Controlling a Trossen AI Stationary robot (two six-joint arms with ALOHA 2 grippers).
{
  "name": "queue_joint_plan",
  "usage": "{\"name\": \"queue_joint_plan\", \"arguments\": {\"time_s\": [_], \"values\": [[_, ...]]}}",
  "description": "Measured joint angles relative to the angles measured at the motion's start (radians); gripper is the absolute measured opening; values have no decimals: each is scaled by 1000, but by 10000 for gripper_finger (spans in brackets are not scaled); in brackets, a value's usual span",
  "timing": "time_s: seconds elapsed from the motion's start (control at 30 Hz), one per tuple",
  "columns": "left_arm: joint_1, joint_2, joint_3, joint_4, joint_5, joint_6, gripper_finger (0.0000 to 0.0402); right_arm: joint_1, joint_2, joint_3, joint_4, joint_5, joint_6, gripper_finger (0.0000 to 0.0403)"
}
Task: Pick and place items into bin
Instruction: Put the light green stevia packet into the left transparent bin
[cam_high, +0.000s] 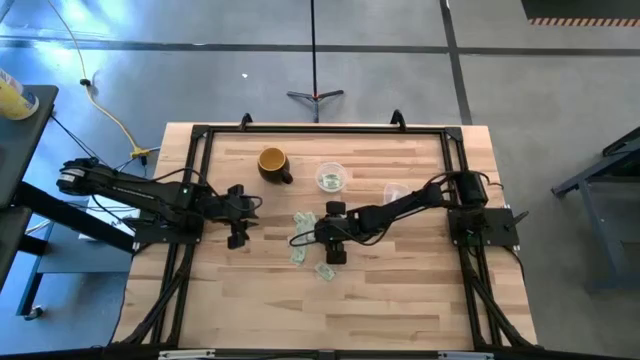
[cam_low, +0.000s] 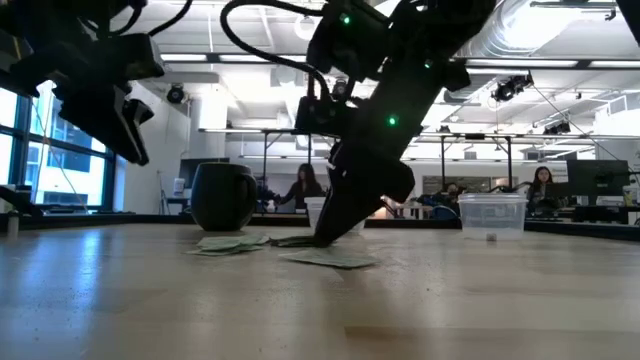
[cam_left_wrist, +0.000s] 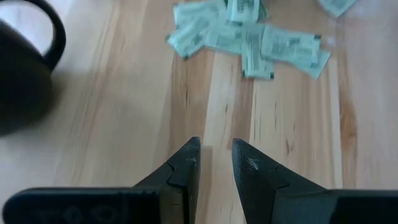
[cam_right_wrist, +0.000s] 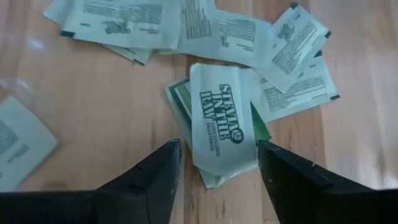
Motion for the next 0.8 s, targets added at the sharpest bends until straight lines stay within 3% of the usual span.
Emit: {"name": "queue_joint_plan", "arguments": {"time_s": [0.2,0.53,0.8], "values": [[0,5,0,18,-1,-7,127,-17,9,2,-8,0,0,166],[0,5,0,14,-24,-31,127,-41,-8,3,-64,-18,-15,11],[0,5,0,17,-44,-50,127,-38,-151,0,-163,69,-28,4]]}}
